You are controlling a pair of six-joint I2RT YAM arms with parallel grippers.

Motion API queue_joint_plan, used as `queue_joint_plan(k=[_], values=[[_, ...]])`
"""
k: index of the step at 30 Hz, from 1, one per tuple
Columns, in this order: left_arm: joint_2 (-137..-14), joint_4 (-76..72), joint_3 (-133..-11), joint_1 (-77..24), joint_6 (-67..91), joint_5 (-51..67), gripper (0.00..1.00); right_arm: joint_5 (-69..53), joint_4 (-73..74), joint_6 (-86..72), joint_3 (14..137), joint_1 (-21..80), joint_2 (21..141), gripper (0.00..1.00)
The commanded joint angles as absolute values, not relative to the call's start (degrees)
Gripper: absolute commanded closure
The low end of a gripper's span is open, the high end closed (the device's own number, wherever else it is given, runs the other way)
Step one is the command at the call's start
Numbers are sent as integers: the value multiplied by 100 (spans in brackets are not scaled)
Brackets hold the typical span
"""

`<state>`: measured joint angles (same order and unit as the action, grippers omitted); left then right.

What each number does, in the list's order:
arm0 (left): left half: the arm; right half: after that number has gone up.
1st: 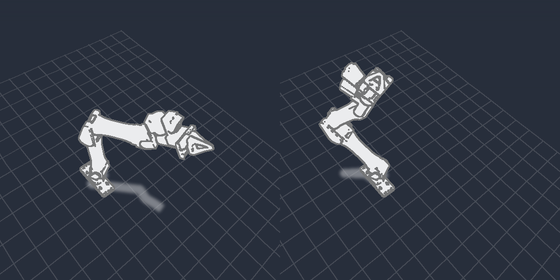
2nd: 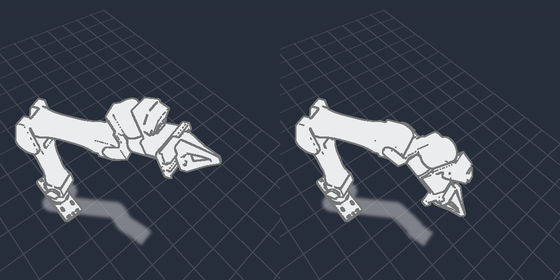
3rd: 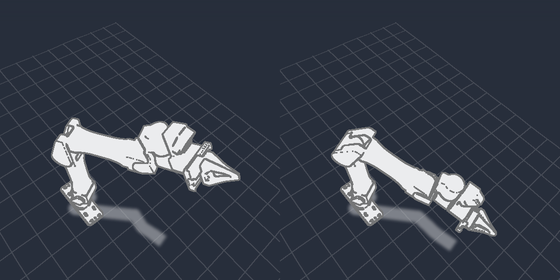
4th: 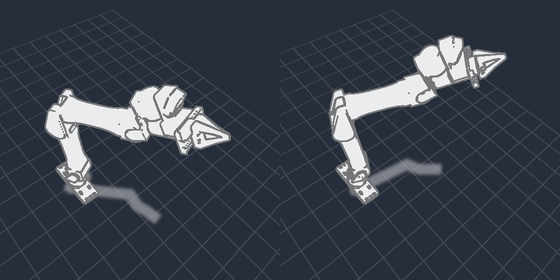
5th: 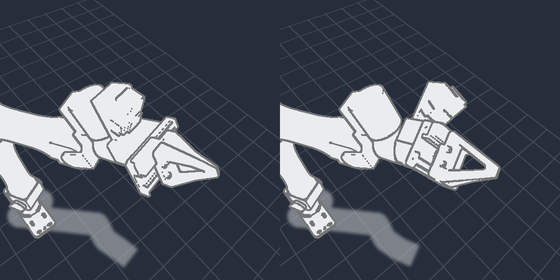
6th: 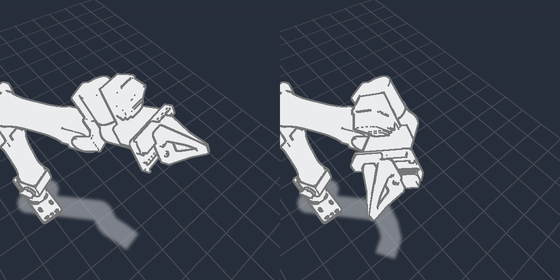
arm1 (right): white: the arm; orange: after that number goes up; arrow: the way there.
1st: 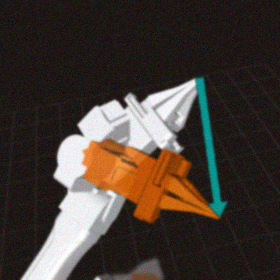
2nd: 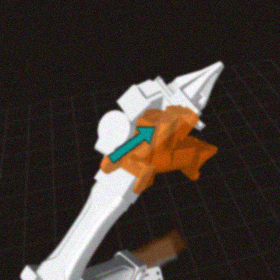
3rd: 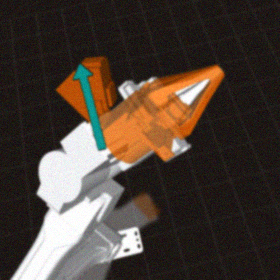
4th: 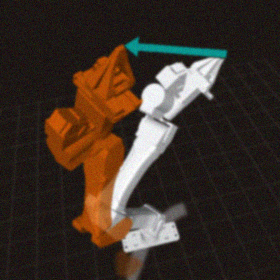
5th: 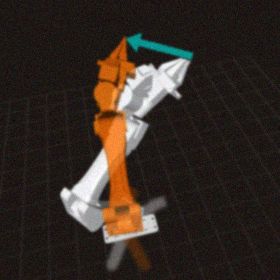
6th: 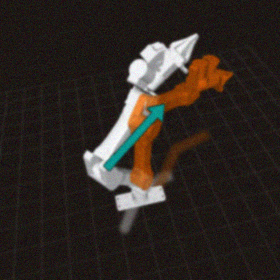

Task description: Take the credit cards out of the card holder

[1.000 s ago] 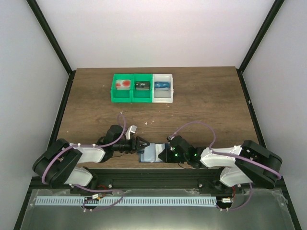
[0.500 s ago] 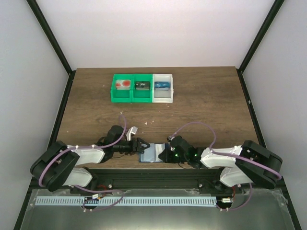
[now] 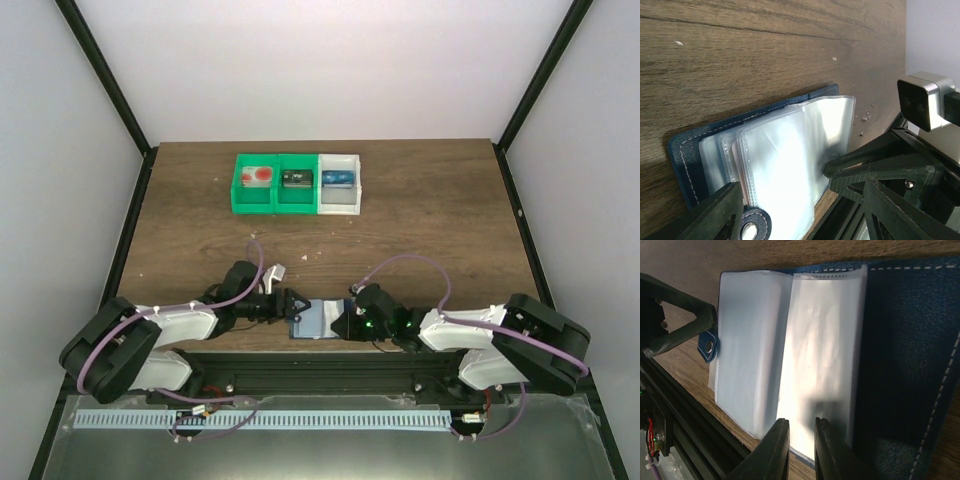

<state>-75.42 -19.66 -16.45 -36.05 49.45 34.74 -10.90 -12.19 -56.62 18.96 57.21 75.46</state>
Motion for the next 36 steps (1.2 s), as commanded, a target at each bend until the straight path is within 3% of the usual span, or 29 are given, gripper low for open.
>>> queue_joint_plan(k=[1, 36], values=[[-7683, -2141, -1714, -3635, 4915, 3523, 32, -1040, -1215, -5704, 1832, 5783, 7437, 84], [-8057, -2794, -1921, -3831, 5409, 3920, 33, -1073, -1369, -5622, 1855, 5783, 7569, 84]])
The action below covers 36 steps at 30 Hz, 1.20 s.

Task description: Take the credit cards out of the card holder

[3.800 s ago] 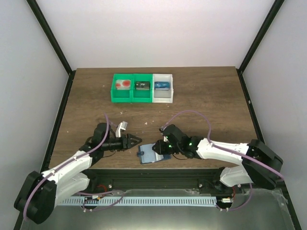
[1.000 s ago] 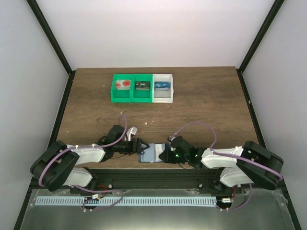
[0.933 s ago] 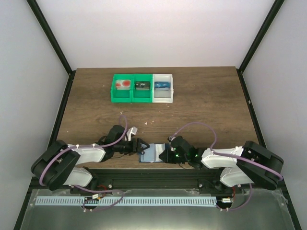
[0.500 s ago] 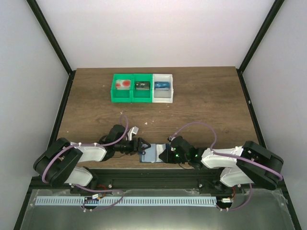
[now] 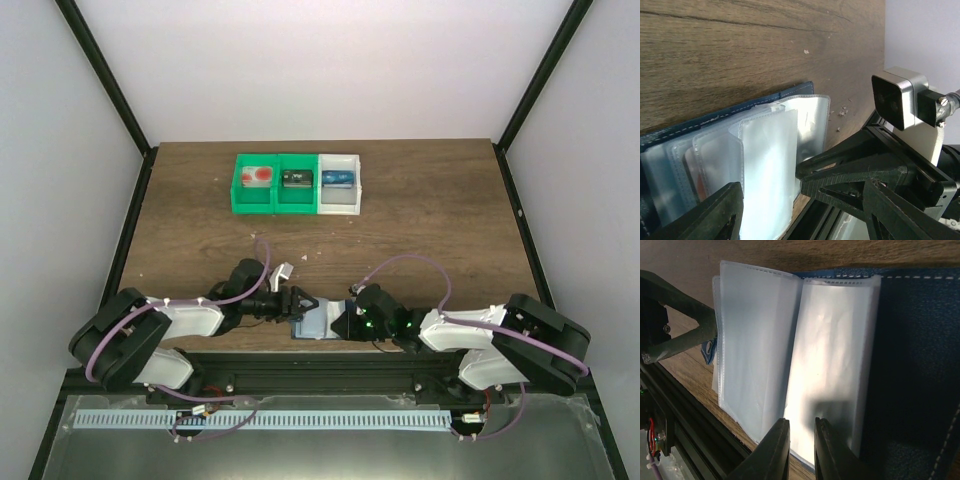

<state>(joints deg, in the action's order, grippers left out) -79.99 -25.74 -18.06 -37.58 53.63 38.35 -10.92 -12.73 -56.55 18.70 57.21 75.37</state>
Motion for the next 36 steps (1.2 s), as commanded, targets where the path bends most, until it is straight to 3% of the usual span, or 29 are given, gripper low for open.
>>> queue_joint_plan(k=[1, 26, 36], values=[[-8071, -2809, -1930, -3846, 5425, 3920, 33, -1066, -1379, -5625, 1845, 5783, 7561, 84], [-7784, -1585, -2174, -3887, 4812, 3292, 31, -1036, -1474, -5599, 1705, 5782, 7440, 84], [-8191, -2924, -1812, -3980, 5533, 3724, 31, -988, -1560, -5618, 1677, 5780, 7520, 84]])
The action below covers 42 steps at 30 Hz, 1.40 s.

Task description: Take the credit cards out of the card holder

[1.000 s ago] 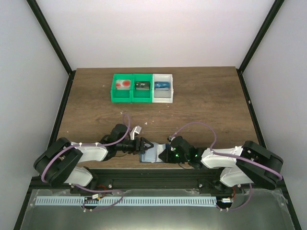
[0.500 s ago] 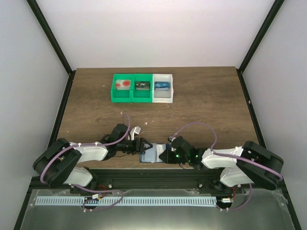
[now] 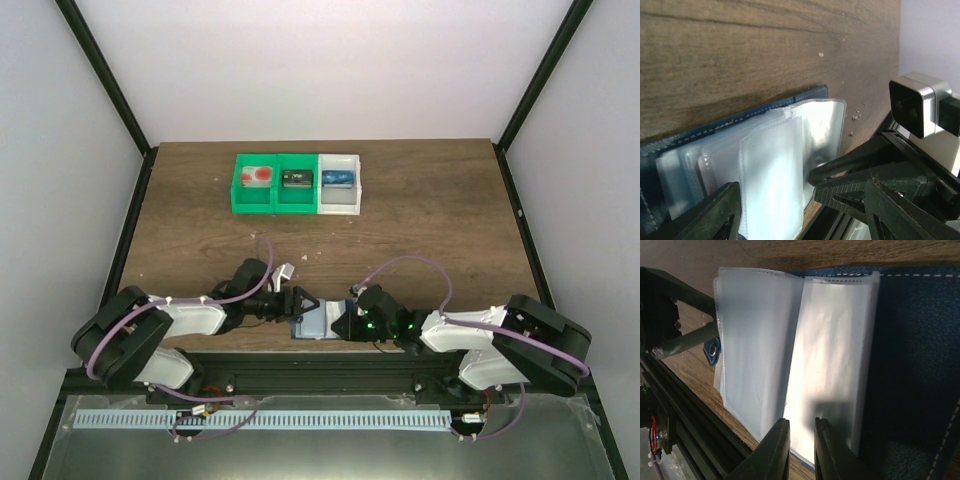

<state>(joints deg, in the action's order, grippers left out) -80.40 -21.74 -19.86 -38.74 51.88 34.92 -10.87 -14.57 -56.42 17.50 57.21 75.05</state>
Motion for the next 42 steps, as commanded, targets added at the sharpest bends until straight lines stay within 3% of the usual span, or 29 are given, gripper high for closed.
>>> queue_joint_plan(k=[1, 10, 16, 30, 36, 42], values=[[-8219, -3021, -1823, -4022, 5604, 3753, 31, -980, -1569, -5621, 1666, 5783, 7504, 84], [-8670, -3820, -2161, -4747, 6190, 3739, 31, -877, -1697, -5653, 1521, 5783, 7356, 84], [-8588, -3478, -2388, -4792, 6057, 3574, 32, -756, -1619, -5668, 1380, 5782, 7022, 84], [-8642, -3608, -2625, -4803, 6199, 3606, 32, -193, -153, -5733, 1380, 5778, 4889, 79], [-8558, -3140, -2694, -4785, 5916, 3612, 25, -182, 45, -5767, 1418, 5783, 4299, 78], [-8105, -2621, -2521, -4531, 5653, 3392, 17, -384, -132, -5718, 1607, 5783, 4681, 78]])
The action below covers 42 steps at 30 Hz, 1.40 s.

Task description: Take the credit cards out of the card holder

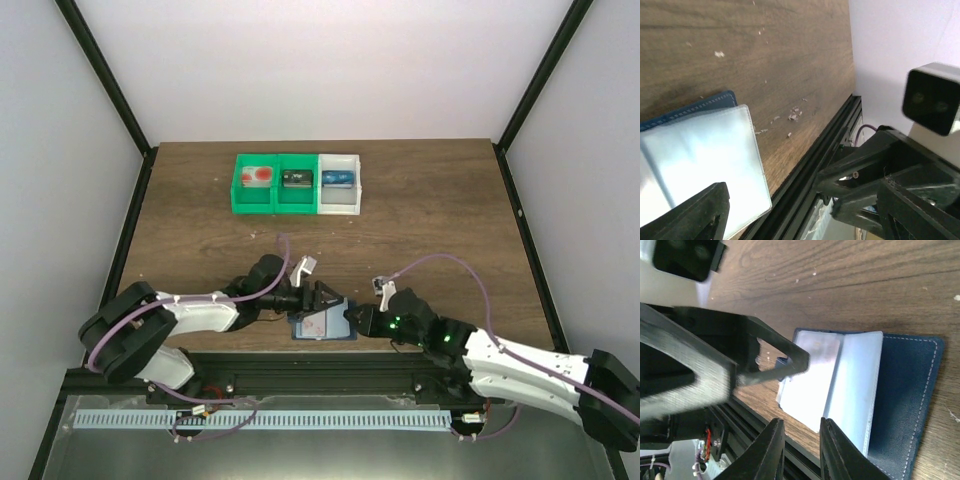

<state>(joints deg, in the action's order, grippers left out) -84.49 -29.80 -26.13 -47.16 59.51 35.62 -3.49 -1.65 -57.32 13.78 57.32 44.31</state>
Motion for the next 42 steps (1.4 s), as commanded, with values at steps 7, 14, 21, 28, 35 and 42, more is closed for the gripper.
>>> queue_joint_plan(k=[7, 14, 21, 28, 35, 42], values=[[-7648, -1962, -2244, -4072, 5317, 3192, 5, -675, -652, -5656, 1717, 5783, 5497, 79], [-7742, -2259, -2083, -3985, 5464, 3357, 2, -867, -980, -5578, 2187, 5778, 6368, 79], [-7740, -2481, -1874, -3932, 5542, 3387, 2, -934, -1179, -5543, 2462, 5779, 7109, 79], [-7750, -2595, -1732, -3932, 5572, 3409, 2, -1042, -1281, -5528, 2604, 5777, 7725, 78], [-7719, -2602, -1734, -3936, 5545, 3517, 1, -1056, -932, -5600, 2811, 5783, 8502, 82], [-7633, -2400, -1804, -3931, 5484, 3511, 1, -748, -696, -5627, 2705, 5783, 8436, 91]])
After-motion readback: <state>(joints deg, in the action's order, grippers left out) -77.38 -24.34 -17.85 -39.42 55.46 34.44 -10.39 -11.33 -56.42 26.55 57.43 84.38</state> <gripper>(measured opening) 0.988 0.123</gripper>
